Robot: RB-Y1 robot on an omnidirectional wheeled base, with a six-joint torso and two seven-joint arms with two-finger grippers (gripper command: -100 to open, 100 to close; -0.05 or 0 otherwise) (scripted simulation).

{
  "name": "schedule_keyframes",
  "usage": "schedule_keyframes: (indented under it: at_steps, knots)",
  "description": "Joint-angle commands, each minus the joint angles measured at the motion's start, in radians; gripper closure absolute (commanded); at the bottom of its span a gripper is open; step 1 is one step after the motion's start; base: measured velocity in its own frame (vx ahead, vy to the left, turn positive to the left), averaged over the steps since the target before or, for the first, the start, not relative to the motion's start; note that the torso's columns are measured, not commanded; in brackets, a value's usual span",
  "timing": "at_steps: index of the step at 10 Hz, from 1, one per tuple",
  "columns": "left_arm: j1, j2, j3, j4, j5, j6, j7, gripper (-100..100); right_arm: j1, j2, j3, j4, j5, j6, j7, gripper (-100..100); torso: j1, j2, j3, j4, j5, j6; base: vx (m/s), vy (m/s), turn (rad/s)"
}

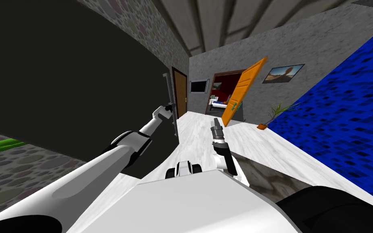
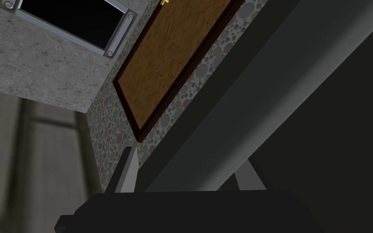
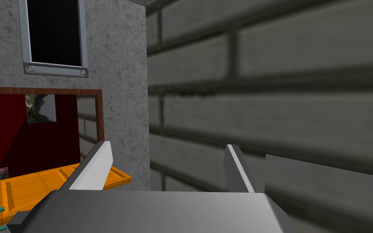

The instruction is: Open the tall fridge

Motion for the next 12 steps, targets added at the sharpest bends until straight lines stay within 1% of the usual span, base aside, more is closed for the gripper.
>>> schedule_keyframes:
  at_steps: [1, 2, 3, 4, 6, 7, 8, 9, 12]
  knots:
    - [-0.021, -0.033, -0.030, -0.016, 0.035, -0.003, -0.004, 100, 0.000, 0.000, 0.000, 0.000, 0.000, 0.000, 0.000, 0, 0.000, 0.000, 0.000, 0.001, -0.001, 0.000, -0.231, 0.091, -0.123]
    - [-0.010, -0.022, -0.025, -0.020, 0.029, 0.009, -0.008, 100, 0.000, 0.000, 0.000, 0.000, 0.000, 0.000, 0.000, 0, -0.001, -0.001, 0.000, 0.000, 0.000, 0.000, -0.108, 0.032, -0.059]
    - [-0.011, -0.049, -0.068, -0.059, 0.069, 0.008, -0.018, 100, 0.000, 0.000, 0.000, 0.000, 0.000, 0.000, 0.000, 0, -0.001, -0.007, -0.004, 0.001, 0.000, -0.004, -0.133, 0.094, 0.034]
    - [-0.011, -0.049, -0.068, -0.059, 0.069, 0.008, -0.018, 100, 0.000, 0.000, 0.000, 0.000, 0.000, 0.000, 0.000, 0, 0.002, -0.004, -0.003, -0.002, 0.000, 0.001, -0.175, 0.131, -0.042]
    - [-0.018, -0.071, -0.105, -0.098, 0.107, 0.005, -0.027, 100, 0.000, 0.000, 0.000, 0.000, 0.000, 0.000, 0.000, 0, 0.005, -0.001, 0.000, -0.003, 0.002, -0.004, -0.194, 0.123, -0.023]
    - [-0.018, -0.071, -0.105, -0.098, 0.107, 0.005, -0.027, 100, 0.000, 0.000, 0.000, 0.000, 0.000, 0.000, 0.000, 0, 0.006, -0.001, 0.000, -0.002, 0.002, -0.005, -0.127, 0.050, -0.013]
    - [-0.021, -0.082, -0.123, -0.117, 0.127, 0.004, -0.031, 100, 0.000, 0.000, 0.000, 0.000, 0.000, 0.000, 0.000, 0, 0.004, -0.004, -0.002, -0.001, 0.002, -0.006, -0.100, 0.042, 0.032]
    - [-0.025, -0.093, -0.142, -0.136, 0.146, 0.003, -0.036, 100, 0.000, 0.000, 0.000, 0.000, 0.000, 0.000, 0.000, 0, 0.003, -0.004, -0.003, -0.001, 0.001, -0.004, -0.144, 0.076, 0.018]
    - [-0.035, -0.126, -0.197, -0.194, 0.204, 0.000, -0.049, 100, 0.000, 0.000, 0.000, 0.000, 0.000, 0.000, 0.000, 0, 0.005, 0.001, 0.001, -0.002, 0.002, -0.001, -0.185, 0.156, -0.015]
